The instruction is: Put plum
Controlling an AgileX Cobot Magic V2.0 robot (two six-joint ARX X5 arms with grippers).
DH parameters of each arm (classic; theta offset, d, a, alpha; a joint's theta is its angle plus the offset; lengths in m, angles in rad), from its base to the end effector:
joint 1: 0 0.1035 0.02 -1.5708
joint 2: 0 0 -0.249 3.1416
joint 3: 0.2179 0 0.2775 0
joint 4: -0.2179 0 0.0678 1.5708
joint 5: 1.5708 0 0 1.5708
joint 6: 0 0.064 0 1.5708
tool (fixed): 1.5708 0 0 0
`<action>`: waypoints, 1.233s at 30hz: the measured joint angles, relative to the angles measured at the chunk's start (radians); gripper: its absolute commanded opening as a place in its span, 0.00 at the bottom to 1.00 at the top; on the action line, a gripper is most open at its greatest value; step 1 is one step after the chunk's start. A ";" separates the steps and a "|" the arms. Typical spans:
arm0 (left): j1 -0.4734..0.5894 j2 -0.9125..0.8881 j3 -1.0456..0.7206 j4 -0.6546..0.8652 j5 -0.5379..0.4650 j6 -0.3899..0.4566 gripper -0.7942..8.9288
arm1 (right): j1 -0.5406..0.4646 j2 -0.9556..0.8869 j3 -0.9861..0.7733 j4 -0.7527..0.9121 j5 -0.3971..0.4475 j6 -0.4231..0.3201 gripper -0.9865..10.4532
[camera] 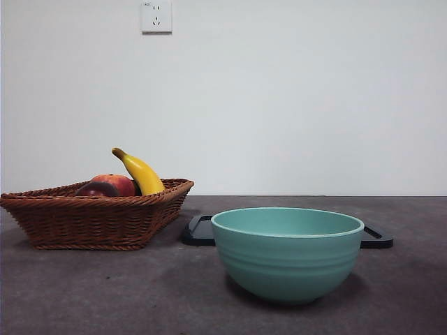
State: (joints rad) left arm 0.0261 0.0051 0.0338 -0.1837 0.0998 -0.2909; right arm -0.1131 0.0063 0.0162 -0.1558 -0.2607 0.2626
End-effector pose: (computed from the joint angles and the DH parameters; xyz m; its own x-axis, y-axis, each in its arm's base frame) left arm 0.1701 -0.0019 0.1522 0.9854 -0.0739 -0.1536 0.0251 0.9542 -0.2981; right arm 0.1704 -0.0027 0.1489 0.9789 0.1482 -0.1405 -0.1019 0.9507 0.2930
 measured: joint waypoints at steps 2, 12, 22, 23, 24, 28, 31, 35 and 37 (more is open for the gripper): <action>0.000 0.000 0.001 -0.003 0.000 -0.009 0.09 | 0.000 0.000 0.000 0.000 0.000 0.018 0.09; 0.000 0.020 0.085 -0.117 0.000 -0.061 0.09 | 0.000 0.001 0.066 -0.046 0.000 0.087 0.09; 0.000 0.190 0.308 -0.152 0.013 -0.062 0.09 | 0.000 0.142 0.318 -0.128 -0.001 0.071 0.09; 0.000 0.216 0.341 -0.165 0.024 -0.057 0.09 | 0.000 0.168 0.350 -0.146 -0.002 0.061 0.09; 0.000 0.246 0.376 -0.180 0.039 -0.048 0.09 | 0.000 0.197 0.386 -0.167 -0.006 0.050 0.09; 0.000 0.360 0.502 -0.253 0.096 -0.001 0.09 | 0.000 0.312 0.523 -0.241 -0.055 0.005 0.09; 0.000 0.444 0.587 -0.311 0.142 0.040 0.09 | 0.000 0.402 0.628 -0.309 -0.089 -0.028 0.09; -0.001 0.554 0.702 -0.386 0.214 0.091 0.09 | 0.002 0.516 0.774 -0.403 -0.134 -0.073 0.09; -0.004 0.602 0.755 -0.418 0.249 0.111 0.09 | 0.010 0.564 0.840 -0.443 -0.142 -0.092 0.09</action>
State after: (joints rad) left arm 0.0223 0.6075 0.7891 -0.6022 0.3492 -0.1795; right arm -0.1032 0.5701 0.8562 -0.5991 -0.4023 0.1707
